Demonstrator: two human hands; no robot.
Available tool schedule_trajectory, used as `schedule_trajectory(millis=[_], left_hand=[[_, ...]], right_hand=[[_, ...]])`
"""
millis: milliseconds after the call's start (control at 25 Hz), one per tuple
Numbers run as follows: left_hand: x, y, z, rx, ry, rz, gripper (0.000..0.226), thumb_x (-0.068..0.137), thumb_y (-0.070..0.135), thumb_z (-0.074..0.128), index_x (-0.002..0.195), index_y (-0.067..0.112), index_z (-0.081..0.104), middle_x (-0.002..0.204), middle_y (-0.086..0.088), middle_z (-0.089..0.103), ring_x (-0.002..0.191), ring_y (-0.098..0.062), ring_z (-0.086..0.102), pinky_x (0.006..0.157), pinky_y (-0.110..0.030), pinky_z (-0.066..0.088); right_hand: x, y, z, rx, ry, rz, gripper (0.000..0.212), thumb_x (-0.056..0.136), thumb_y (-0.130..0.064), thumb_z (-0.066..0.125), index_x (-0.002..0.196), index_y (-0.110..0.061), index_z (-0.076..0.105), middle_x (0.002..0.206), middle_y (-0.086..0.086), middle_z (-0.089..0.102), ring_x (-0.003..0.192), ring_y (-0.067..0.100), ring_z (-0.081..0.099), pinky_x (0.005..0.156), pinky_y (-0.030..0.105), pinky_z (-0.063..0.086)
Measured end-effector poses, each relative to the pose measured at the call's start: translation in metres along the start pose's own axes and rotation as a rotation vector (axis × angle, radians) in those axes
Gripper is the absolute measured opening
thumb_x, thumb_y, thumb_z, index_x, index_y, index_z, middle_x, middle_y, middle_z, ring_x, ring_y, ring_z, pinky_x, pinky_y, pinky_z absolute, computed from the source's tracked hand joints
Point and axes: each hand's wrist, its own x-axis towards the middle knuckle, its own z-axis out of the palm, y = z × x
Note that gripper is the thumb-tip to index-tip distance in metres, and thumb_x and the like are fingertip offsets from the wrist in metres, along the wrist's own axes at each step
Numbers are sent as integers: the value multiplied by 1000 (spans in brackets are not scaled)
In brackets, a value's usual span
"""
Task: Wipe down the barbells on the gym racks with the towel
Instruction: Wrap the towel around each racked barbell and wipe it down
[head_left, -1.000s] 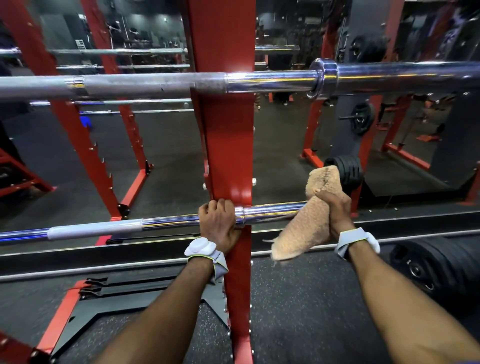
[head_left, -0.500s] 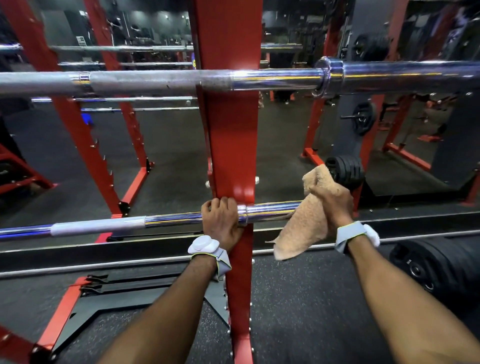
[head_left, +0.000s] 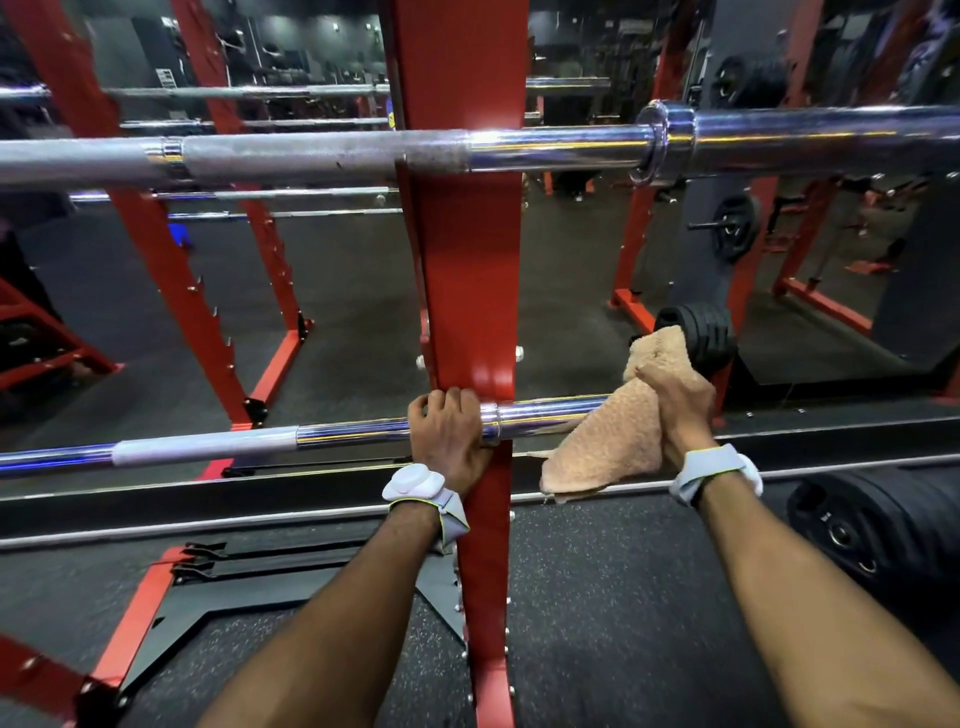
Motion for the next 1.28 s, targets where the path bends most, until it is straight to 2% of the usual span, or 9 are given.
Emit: schedule_trajectory(millis=[40,120,280,360,480,720,960,1120,1280], left_hand=[[0,0,0,0,0,5,48,56,49,70,85,17,51,84,-3,58,77,-27,54,78,-40,37],[0,0,-1,8,-5,4,48,56,50,70,86,17,51,83,-3,58,77,-27,53,78,-40,37],[1,1,-1,21,-12,-9,48,54,48,69,85,17,51,82,-3,58,76,-27,53,77,-40,37],[0,0,0,10,-1,5,46,56,47,68,85,17,50,83,-3,57,77,-28,53,78,-40,37],[-1,-2,-1,3,-11,25,45,57,47,66,86,17,49,83,-4,57,77,-29,52,77,-40,36],[1,3,-4,5,-50,-32,48,51,45,70,85,17,52,83,-2,58,77,-27,54,78,-39,38],[1,3,-3,-4,-59,-44,41,47,27,64,85,15,54,81,-6,58,77,-30,55,75,-39,40],[1,1,1,-34,-53,-35,37,52,31,61,84,15,54,81,-5,59,77,-30,56,77,-40,40],[3,3,0,-72,-51,-68,32,59,34,64,85,16,57,81,-4,61,77,-30,58,78,-40,41]], right_hand=[[-2,-1,-3,217,-40,79,18,83,-18,75,97,-9,69,85,5,67,67,15,66,54,21,51],[-4,10,-5,332,1,103,25,79,-25,77,98,-11,69,93,8,69,71,16,68,63,28,55],[-9,28,8,-529,249,-205,61,76,-63,69,111,-13,62,117,13,63,112,36,57,95,48,46],[-9,13,11,-881,248,-425,59,79,-65,64,102,-11,65,111,13,66,109,39,56,91,48,43],[-1,-3,8,-1114,69,-563,55,81,-67,58,90,-15,70,100,9,72,99,38,62,83,45,44],[-34,11,26,-1225,111,-702,54,79,-69,43,79,-19,64,85,5,69,88,33,61,82,43,34],[-104,43,85,-1110,-132,-921,38,76,-55,55,96,-23,58,94,-3,62,95,28,54,90,46,32],[-92,56,57,-1171,-342,-1182,65,65,-47,64,122,-18,50,127,1,54,118,31,50,100,51,28],[-104,62,67,-1281,-434,-1212,98,51,-39,70,138,-12,36,141,5,39,133,32,38,108,55,20]])
